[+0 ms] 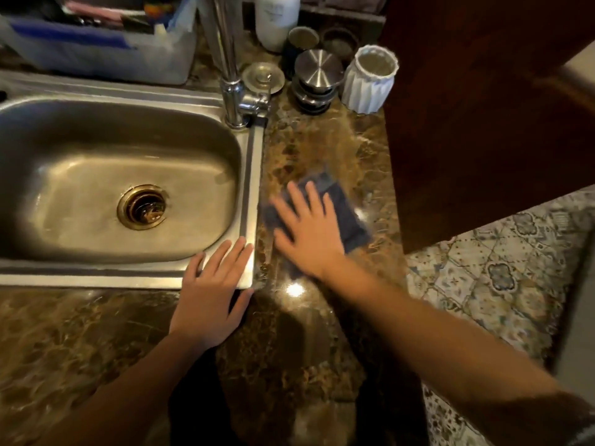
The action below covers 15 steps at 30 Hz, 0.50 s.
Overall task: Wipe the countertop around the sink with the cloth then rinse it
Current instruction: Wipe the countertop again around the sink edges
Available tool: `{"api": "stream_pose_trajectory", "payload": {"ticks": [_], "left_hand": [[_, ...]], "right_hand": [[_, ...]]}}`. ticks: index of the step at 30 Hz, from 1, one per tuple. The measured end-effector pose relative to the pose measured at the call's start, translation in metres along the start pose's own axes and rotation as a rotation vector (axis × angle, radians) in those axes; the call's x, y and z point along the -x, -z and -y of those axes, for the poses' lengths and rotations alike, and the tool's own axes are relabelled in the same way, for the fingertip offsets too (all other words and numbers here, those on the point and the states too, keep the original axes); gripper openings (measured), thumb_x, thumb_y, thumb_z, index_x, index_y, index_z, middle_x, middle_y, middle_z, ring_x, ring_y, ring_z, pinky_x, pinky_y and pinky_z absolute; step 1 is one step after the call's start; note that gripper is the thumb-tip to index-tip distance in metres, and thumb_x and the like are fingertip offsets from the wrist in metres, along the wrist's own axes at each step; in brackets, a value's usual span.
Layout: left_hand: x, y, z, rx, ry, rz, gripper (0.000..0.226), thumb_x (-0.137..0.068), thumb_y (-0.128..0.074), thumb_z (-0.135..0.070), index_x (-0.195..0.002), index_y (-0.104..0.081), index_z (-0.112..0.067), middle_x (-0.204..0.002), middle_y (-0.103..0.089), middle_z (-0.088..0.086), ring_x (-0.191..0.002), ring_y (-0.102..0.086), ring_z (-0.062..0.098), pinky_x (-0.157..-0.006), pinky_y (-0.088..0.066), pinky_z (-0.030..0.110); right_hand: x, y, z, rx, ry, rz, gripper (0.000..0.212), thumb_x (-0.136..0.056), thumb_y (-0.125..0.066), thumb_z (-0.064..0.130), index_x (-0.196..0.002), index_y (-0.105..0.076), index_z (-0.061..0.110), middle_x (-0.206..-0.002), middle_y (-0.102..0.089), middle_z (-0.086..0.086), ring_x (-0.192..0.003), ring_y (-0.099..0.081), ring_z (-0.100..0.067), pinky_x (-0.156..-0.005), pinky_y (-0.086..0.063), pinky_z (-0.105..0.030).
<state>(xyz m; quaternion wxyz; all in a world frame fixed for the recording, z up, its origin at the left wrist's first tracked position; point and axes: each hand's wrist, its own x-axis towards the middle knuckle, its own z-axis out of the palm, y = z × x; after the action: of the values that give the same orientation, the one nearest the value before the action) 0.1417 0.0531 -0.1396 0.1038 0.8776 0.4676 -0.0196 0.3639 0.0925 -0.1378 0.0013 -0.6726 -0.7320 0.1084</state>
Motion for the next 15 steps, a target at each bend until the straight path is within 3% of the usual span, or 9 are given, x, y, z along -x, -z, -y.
{"api": "stream_pose_trajectory", "payload": {"ticks": [3,7,11,15], "left_hand": [[0.002,0.004,-0.002,0.014,-0.02,-0.022,0.062,-0.093,-0.038,-0.042,-0.149,-0.035,-0.015,-0.155,-0.035,0.004,-0.141,-0.036,0.021,-0.109,-0.031,0.051],[0.002,0.007,-0.004,0.028,0.032,0.033,0.063,-0.094,-0.029,-0.047,-0.15,-0.033,-0.019,-0.155,-0.034,0.001,-0.142,-0.034,0.02,-0.111,-0.027,0.049],[0.0,0.008,-0.002,0.029,-0.003,0.028,0.062,-0.096,-0.026,-0.049,-0.149,-0.036,-0.016,-0.155,-0.034,0.004,-0.142,-0.034,0.022,-0.112,-0.027,0.05],[-0.002,0.003,0.0,0.038,0.004,0.043,0.064,-0.096,-0.019,-0.052,-0.15,-0.031,-0.02,-0.156,-0.031,0.001,-0.144,-0.029,0.02,-0.114,-0.023,0.049]], "right_hand": [[0.087,-0.015,0.022,-0.044,0.094,0.001,0.062,-0.091,-0.04,0.049,-0.15,-0.029,0.032,-0.161,-0.018,-0.004,-0.148,-0.009,-0.035,-0.117,-0.01,-0.054],[0.164,-0.026,0.021,0.003,0.108,0.064,0.066,-0.092,-0.041,0.055,-0.152,-0.018,0.039,-0.162,-0.013,0.004,-0.149,-0.008,-0.029,-0.116,-0.005,-0.051],[0.146,-0.02,0.001,0.017,0.12,0.063,0.066,-0.087,-0.045,0.056,-0.149,-0.026,0.042,-0.161,-0.018,0.007,-0.148,-0.013,-0.027,-0.115,-0.01,-0.053],[0.06,-0.005,-0.037,-0.029,-0.107,0.013,0.063,-0.09,-0.033,0.055,-0.151,-0.024,0.039,-0.162,-0.014,0.004,-0.149,-0.004,-0.026,-0.116,-0.012,-0.057]]}}
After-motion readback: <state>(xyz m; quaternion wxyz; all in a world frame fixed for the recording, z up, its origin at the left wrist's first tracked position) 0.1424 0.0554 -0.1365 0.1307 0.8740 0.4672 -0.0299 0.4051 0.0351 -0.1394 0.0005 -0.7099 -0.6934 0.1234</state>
